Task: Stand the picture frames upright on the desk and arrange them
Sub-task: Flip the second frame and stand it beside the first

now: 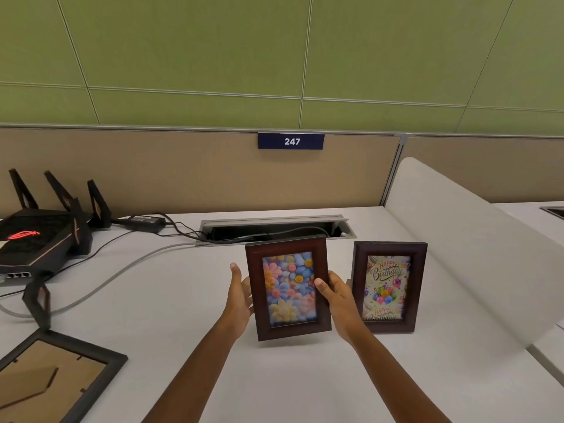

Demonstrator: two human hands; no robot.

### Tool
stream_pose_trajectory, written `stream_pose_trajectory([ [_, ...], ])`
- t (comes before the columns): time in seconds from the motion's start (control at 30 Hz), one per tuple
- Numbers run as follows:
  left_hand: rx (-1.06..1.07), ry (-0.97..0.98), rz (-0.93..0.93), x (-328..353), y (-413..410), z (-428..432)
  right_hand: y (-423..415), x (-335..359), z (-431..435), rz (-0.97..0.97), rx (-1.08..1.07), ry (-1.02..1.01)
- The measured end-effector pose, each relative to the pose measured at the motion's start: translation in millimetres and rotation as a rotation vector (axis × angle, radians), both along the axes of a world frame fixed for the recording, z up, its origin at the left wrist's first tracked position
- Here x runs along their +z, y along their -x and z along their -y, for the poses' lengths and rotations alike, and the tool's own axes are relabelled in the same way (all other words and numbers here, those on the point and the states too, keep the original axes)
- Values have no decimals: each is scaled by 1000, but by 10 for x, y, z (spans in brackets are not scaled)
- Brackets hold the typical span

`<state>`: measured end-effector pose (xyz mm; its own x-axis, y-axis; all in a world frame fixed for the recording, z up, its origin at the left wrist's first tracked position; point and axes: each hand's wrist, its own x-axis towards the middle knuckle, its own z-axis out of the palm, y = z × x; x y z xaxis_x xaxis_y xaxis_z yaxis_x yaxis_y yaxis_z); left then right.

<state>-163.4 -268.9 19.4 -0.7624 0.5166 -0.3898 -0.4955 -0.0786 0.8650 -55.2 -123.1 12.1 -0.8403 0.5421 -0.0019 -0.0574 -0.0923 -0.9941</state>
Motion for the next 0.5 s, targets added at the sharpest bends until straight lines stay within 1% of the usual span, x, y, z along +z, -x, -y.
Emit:
stream_pose_trajectory([
  [0.23, 20, -71, 46, -76, -69, -140, -11, -102, -75, 27, 5, 20],
  [0.5, 64, -33, 16, -135, -96, -204, 4, -195, -175, 63, 49, 33],
])
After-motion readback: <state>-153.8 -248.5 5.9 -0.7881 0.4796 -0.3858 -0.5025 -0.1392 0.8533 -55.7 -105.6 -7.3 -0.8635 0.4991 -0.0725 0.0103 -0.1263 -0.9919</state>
